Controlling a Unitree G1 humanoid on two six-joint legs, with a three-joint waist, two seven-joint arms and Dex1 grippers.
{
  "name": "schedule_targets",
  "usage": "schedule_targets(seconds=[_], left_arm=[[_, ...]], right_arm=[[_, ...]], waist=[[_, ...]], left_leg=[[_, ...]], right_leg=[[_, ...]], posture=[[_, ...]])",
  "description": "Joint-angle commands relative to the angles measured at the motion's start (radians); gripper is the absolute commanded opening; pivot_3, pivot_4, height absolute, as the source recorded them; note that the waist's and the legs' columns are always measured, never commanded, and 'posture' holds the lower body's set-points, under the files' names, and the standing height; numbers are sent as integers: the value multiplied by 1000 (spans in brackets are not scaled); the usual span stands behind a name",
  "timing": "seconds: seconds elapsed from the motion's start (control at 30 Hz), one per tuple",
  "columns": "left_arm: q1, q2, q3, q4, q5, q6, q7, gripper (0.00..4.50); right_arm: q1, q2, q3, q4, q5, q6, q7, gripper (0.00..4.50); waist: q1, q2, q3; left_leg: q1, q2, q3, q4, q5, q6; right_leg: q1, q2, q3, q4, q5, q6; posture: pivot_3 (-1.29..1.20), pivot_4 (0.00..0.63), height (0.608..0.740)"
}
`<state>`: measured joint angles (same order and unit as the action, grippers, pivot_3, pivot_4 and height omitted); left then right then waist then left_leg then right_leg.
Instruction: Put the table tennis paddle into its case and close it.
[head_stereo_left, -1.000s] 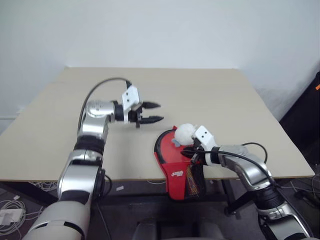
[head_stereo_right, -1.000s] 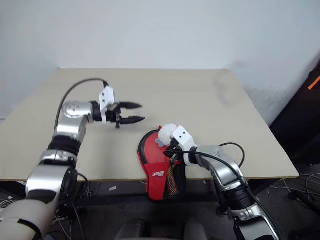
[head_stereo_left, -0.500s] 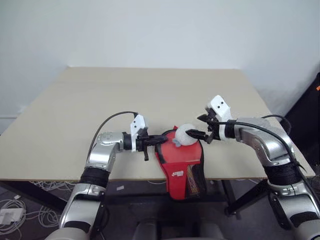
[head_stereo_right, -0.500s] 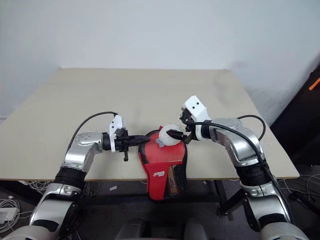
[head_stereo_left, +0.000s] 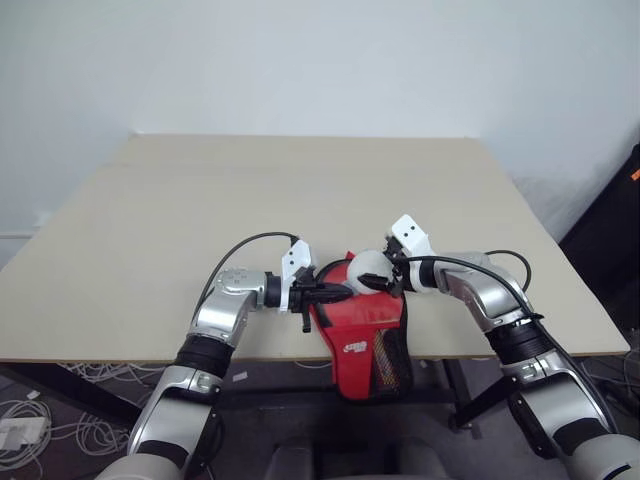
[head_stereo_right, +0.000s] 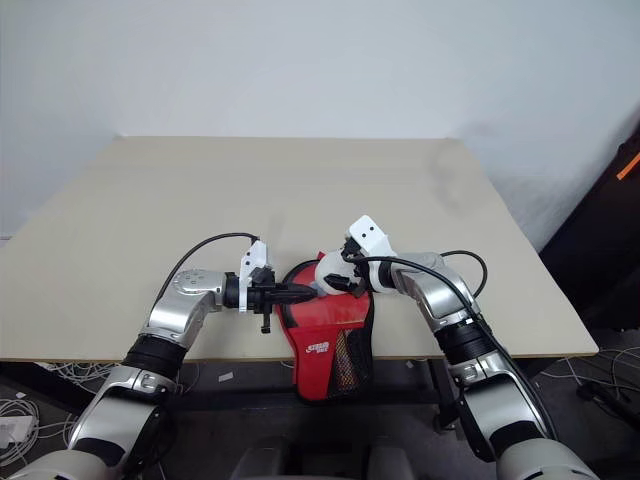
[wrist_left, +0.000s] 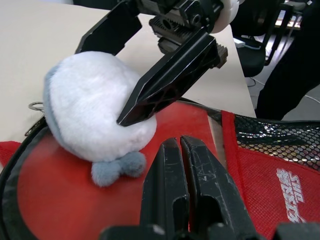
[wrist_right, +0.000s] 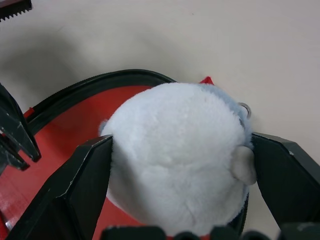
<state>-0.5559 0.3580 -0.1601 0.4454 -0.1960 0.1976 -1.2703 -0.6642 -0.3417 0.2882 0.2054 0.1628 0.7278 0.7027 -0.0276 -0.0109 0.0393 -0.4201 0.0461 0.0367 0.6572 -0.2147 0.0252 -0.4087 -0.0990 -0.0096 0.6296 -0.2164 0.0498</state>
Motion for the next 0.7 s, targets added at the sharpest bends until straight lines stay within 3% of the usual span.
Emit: schedule_targets(seconds=[0.03, 0.07, 0.17, 0.4, 0.5, 0.7], left_arm=[[-35, 12, 1, -11, -6, -12, -6, 0], [-36, 13, 1, -12, -7, -12, -7, 0], [-38, 15, 1, -12, -9, -9, -9, 0], [-53, 15, 5, 9, -10, -8, -12, 0], [-65, 11, 7, 30, -12, -5, -10, 0], [-80, -6, 5, 61, -11, -8, -4, 0]], right_arm=[[-12, 3, 5, -6, -11, -14, 16, 4471], [-10, 4, 6, -7, -13, -13, 17, 4471], [-5, 3, 12, -12, -21, -9, 24, 3852], [-7, 3, 16, 4, -36, 0, 30, 1530], [-29, 9, 10, 32, -41, -14, 28, 790], [-111, 34, -13, 155, -64, -73, -6, 252]], waist=[[0, 0, 0], [0, 0, 0], [0, 0, 0], [0, 0, 0], [-1, 0, 0], [-8, 0, 0]], left_leg=[[0, 0, 0, 0, 0, 0], [0, 0, 0, 0, 0, 0], [0, 0, 0, 0, 0, 0], [0, 0, 0, 0, 0, 0], [0, 0, 0, 0, 0, 0], [1, 0, 0, 0, 0, 0]], right_leg=[[0, 0, 0, 0, 0, 0], [0, 0, 0, 0, 0, 0], [0, 0, 0, 0, 0, 0], [0, 0, 0, 0, 0, 0], [0, 0, 0, 0, 0, 0], [0, 0, 0, 0, 0, 0]], posture=[[0, 0, 740], [0, 0, 740], [0, 0, 740], [0, 0, 740], [0, 0, 740], [0, 0, 740]])
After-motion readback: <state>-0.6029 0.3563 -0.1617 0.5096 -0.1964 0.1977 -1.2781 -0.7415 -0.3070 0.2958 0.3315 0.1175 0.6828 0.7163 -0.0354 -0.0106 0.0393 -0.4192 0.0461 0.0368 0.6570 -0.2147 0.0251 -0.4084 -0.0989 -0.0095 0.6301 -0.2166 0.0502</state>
